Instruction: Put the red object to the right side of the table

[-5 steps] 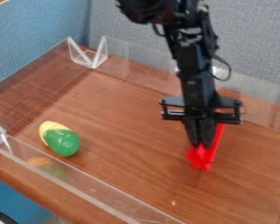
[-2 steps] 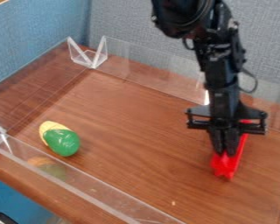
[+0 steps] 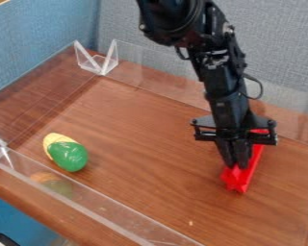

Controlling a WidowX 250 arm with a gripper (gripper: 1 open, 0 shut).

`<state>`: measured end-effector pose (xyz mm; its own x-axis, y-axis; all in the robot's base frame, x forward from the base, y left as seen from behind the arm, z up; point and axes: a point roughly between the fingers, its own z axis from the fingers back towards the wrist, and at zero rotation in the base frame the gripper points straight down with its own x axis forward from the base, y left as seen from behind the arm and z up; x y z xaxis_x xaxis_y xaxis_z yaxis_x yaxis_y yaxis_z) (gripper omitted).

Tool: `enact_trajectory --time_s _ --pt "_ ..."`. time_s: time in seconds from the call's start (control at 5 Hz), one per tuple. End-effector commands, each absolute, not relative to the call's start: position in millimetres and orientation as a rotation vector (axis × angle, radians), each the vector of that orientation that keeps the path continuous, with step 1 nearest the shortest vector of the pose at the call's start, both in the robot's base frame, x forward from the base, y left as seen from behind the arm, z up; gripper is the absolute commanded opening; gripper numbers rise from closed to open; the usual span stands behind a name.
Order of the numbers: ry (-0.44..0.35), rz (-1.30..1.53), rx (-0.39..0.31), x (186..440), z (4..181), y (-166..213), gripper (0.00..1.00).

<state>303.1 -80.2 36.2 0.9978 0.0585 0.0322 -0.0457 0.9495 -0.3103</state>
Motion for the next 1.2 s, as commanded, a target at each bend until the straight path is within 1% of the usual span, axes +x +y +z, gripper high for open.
enact_trajectory --time_s 0.0,0.2,0.4,0.6,0.8,1.0 --pt "-0.062 0.0 -0.317 296.3 43.6 -79.7 1.0" --pt "-0.067 0.006 -0.319 301.0 40.2 -86.9 1.0" --pt "-0.072 0.011 -0.324 305.5 37.2 -96.7 0.0" --pt "-0.079 0.017 -0.326 309.2 37.4 -104.1 1.0" --pt "-0.086 0.039 -0.324 312.3 36.7 -91.2 0.0" --pt "-0.091 0.062 -0.32 315.3 34.0 -78.8 0.0"
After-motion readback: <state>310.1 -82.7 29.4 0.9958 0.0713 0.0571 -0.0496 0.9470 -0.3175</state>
